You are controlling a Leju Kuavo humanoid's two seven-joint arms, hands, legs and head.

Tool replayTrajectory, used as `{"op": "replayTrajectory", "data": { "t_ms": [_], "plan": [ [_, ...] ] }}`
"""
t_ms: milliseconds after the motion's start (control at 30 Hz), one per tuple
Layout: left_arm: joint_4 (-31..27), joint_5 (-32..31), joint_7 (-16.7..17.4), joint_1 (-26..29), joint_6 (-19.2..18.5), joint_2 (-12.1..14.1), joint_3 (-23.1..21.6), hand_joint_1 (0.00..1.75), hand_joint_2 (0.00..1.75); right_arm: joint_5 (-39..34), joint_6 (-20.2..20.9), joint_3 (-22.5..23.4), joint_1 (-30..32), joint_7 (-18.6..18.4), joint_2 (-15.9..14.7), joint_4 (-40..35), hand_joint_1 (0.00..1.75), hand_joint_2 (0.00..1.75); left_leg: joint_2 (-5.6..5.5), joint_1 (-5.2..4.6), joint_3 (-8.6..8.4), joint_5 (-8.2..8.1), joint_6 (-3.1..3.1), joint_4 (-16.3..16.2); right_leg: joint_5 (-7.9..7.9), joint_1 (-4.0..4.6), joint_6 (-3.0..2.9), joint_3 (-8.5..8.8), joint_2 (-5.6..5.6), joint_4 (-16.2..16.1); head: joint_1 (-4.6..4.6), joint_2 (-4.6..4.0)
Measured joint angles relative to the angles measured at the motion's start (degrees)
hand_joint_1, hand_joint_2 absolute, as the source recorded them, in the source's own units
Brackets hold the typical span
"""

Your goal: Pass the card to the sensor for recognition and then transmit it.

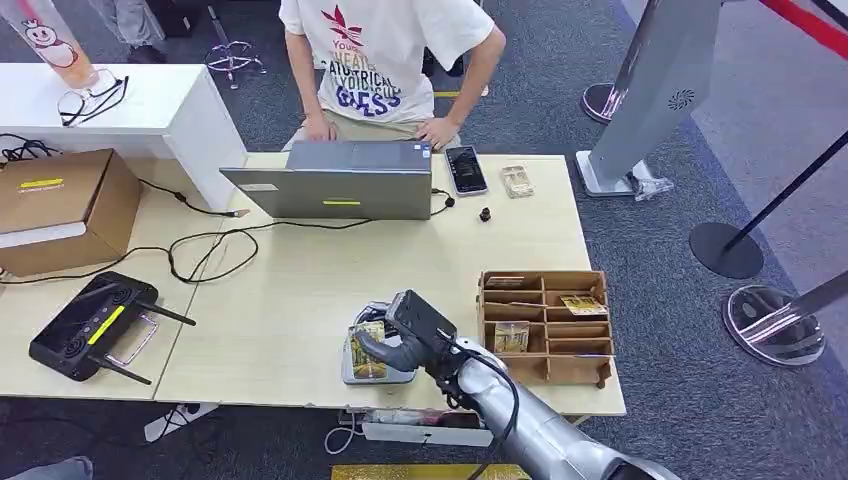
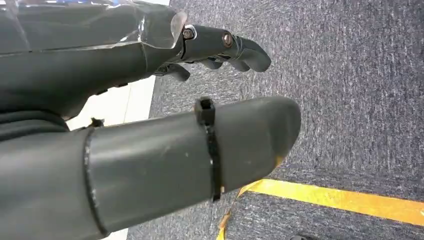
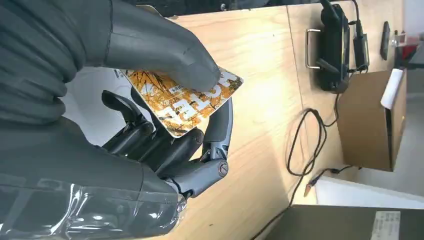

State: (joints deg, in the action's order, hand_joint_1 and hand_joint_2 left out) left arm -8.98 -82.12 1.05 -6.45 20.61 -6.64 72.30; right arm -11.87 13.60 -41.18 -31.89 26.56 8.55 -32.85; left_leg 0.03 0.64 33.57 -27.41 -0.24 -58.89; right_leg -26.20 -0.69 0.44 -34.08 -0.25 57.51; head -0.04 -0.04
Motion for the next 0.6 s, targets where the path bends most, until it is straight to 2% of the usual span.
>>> {"op": "replayTrajectory", "data": {
  "t_ms": [200, 600],
  "plan": [
    [0.00, -0.22, 0.00, -0.04, -0.04, -0.04, -0.52, 0.00, 0.00, -0.81, 0.37, 0.00, -0.20, -0.13, 0.44, 1.31, 1.75, 1.75, 0.00, 0.00, 0.00, 0.00, 0.00, 0.00, 0.00, 0.00, 0.00, 0.00, 0.00, 0.00, 0.00, 0.00],
    [0.00, -0.42, 0.04, -0.05, -0.31, -0.04, -0.87, 0.00, 0.00, -2.45, -1.38, 0.92, -1.96, -0.13, 0.61, 3.76, 1.75, 1.75, 0.00, 0.00, -0.01, 0.00, 0.00, 0.00, 0.00, 0.00, 0.00, 0.00, 0.00, 0.00, 0.00, 0.00]
  ]
}}
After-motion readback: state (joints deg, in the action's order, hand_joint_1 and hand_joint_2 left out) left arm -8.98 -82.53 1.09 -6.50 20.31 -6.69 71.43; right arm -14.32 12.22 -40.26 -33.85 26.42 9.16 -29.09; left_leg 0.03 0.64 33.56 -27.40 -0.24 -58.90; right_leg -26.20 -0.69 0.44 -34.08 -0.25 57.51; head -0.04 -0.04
